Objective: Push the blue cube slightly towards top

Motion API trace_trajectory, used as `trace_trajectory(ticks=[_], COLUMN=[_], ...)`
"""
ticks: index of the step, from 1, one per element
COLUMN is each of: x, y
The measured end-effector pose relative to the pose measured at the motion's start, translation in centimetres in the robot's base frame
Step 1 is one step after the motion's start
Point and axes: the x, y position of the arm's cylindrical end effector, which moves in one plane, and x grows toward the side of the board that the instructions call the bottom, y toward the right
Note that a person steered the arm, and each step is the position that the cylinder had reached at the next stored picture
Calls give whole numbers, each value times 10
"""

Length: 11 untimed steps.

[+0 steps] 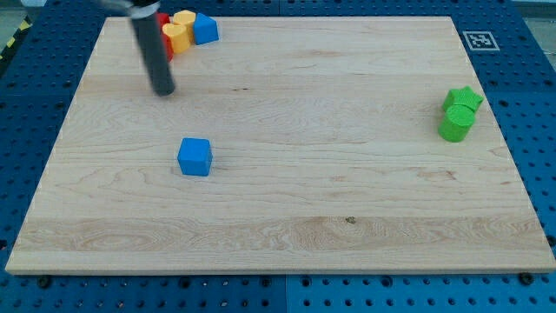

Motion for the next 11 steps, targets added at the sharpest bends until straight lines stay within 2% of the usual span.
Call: trace_trajectory(ticks=[1,2,3,5,6,7,8,9,10,11], x=[65,96,111,132,108,61,63,114,122,71], y=[-9,12,46,57,79,87,86,81,100,119])
